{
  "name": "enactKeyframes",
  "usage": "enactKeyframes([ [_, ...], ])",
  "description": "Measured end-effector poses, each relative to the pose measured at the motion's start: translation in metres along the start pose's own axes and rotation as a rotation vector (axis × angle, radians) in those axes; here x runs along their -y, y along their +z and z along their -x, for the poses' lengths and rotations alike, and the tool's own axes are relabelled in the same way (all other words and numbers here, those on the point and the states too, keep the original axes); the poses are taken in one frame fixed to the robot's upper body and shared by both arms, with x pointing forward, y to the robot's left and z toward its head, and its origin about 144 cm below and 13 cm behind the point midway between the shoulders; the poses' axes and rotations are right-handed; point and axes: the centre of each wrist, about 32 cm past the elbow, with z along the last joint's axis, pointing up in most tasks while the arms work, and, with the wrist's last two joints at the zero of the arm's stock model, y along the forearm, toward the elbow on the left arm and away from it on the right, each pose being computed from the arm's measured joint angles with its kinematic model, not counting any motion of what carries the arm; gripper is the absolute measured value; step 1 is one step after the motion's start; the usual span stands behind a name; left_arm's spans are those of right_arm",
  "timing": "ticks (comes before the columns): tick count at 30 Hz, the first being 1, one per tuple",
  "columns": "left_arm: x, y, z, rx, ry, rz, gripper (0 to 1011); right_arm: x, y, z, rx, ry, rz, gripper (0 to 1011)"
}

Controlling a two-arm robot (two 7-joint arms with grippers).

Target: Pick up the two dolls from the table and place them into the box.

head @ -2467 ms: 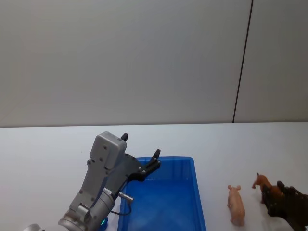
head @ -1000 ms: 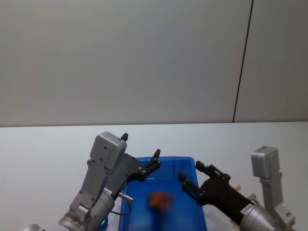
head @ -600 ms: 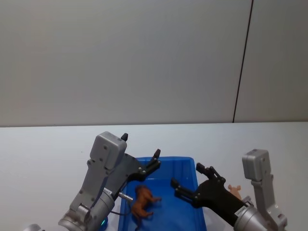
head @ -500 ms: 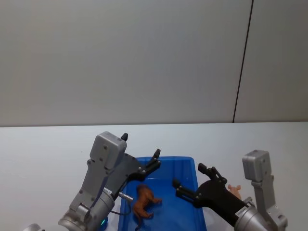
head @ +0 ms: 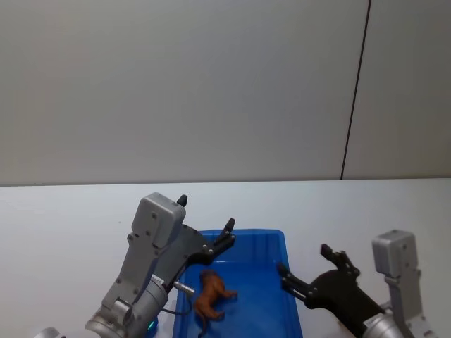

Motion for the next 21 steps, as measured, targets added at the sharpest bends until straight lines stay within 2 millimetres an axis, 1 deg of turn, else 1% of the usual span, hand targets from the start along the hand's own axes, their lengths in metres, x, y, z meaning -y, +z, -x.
enactKeyframes([
  [13,0.0,0.0,0.0,0.0,0.0,0.0,1001,0.025,-0.005,0.008,0.027,-0.177,0.068,1001],
  [21,0.0,0.0,0.0,0.0,0.0,0.0,1002,0.032,-0.011,0.01,0.029,-0.239,0.111,1001],
])
